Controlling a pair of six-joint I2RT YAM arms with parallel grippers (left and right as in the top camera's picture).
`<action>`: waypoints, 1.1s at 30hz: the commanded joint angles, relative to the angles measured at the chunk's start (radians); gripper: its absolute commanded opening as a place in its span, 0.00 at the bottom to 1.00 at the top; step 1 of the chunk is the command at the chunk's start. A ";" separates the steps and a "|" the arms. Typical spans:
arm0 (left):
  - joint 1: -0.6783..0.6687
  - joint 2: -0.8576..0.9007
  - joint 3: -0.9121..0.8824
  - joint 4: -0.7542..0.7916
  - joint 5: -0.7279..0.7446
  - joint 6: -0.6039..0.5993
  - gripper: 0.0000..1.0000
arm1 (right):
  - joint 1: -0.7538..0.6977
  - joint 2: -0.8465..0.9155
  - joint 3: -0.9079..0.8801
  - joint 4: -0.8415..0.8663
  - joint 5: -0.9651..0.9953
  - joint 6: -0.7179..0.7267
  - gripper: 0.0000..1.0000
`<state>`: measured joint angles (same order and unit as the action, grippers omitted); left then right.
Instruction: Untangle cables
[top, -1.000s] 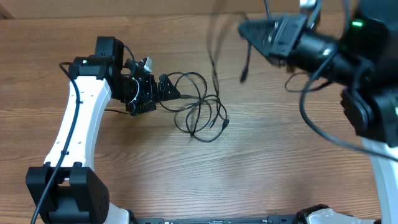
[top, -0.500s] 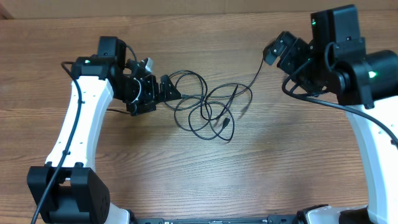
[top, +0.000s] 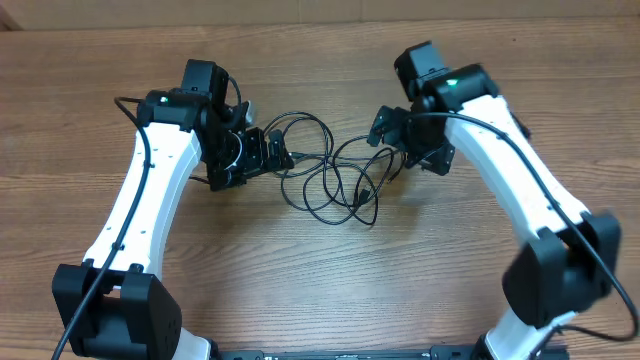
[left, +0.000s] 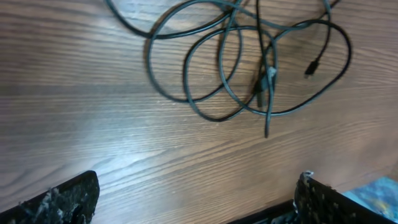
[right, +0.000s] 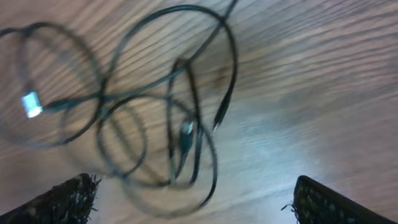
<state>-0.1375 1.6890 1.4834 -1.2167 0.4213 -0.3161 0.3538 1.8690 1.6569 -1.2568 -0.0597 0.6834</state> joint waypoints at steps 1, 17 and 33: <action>-0.001 0.006 0.022 -0.002 -0.037 -0.013 1.00 | -0.005 0.054 -0.039 0.049 -0.031 0.010 0.95; -0.002 0.006 0.022 0.008 -0.035 -0.013 1.00 | 0.005 0.140 -0.153 0.180 -0.163 -0.023 0.04; -0.002 0.006 0.022 0.013 -0.001 -0.048 1.00 | -0.039 -0.039 1.153 -0.285 -0.420 -0.231 0.04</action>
<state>-0.1375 1.6890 1.4853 -1.2037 0.4076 -0.3244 0.2810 1.8999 2.5679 -1.5349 -0.4404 0.4915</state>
